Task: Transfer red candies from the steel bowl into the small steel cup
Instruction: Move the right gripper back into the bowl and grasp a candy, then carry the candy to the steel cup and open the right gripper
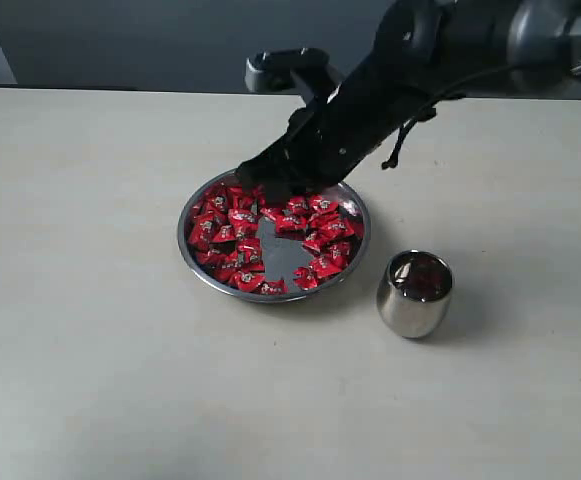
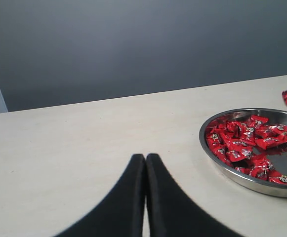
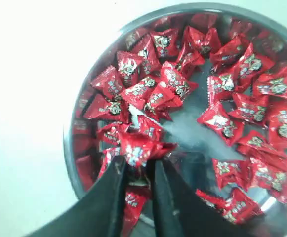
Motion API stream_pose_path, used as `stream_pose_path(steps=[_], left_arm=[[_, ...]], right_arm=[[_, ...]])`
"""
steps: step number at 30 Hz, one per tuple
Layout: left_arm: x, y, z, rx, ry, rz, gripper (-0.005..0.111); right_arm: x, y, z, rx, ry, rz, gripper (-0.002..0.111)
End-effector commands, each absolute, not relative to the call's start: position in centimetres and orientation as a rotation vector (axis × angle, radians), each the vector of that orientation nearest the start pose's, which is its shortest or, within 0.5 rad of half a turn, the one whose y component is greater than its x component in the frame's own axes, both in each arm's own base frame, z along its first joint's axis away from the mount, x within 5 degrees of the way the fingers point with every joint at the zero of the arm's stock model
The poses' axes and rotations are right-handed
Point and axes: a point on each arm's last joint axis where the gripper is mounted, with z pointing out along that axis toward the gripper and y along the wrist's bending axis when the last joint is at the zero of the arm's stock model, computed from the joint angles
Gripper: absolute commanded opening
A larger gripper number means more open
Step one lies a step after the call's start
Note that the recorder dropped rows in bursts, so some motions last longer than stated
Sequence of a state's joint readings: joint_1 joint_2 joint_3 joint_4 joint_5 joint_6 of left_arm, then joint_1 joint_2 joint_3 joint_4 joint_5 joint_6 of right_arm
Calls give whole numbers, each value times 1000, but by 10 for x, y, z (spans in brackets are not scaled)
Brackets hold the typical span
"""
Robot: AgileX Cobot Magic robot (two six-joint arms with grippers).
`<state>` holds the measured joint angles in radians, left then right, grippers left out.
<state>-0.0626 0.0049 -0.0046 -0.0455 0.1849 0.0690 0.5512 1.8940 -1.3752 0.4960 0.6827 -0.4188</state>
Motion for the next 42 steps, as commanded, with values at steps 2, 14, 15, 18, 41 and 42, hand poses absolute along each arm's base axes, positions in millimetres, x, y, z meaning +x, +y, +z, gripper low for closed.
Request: stream_pose_path(steps=[2,14,15,18,41,42], left_arm=[[56,-4,197,76,1662,-37,2],[56,-4,197,76,1662,-37,2],[56,-4,197,76,1662,-37,2],[56,-4,197,76,1662,-37,2],[56,-4,197,76,1662,-37,2],[56,-4,197,76,1662,-37,2]], right_arm=[[300,198,293,-833,2529,345,-1],[234,142,259,-726,2587,163,-1],[233,141,252,-711,2584,169,-1],[231,140,239,-684,2560,186,-1],[244,141,195,-645,2691,58,-1],[244,141,195,-647,2688,57,1]])
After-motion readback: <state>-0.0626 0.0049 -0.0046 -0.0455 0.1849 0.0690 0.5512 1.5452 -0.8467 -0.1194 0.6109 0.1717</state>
